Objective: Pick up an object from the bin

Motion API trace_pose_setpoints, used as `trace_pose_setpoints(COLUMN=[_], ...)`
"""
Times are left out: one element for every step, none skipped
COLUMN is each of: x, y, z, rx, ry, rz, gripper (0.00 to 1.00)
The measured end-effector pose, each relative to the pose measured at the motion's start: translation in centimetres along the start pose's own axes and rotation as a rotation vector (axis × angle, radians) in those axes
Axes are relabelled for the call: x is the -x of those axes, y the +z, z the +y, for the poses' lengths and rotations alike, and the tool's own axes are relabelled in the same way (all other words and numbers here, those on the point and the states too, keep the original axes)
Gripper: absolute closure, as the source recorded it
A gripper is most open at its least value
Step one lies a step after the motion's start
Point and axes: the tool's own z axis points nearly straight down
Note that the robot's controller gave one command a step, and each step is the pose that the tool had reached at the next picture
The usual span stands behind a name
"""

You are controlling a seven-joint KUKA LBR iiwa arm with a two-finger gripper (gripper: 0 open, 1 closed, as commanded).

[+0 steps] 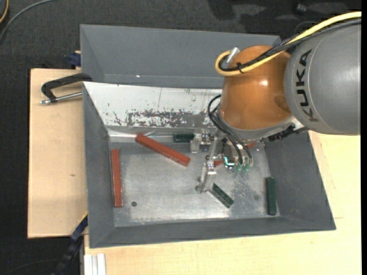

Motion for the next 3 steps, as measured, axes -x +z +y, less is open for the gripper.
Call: trace_pose_setpoints(x=[-0.9, 1.1, 1.0], y=[12.8, 5.5, 12.0], z=[-0.1, -4.5, -8.5], rx=[-0.001, -0.006, -0.003], ry=[-0.379, -0.669, -0.935], rz=[-0.001, -0.018, -0.005], gripper=[0.00, 0.00, 0.00])
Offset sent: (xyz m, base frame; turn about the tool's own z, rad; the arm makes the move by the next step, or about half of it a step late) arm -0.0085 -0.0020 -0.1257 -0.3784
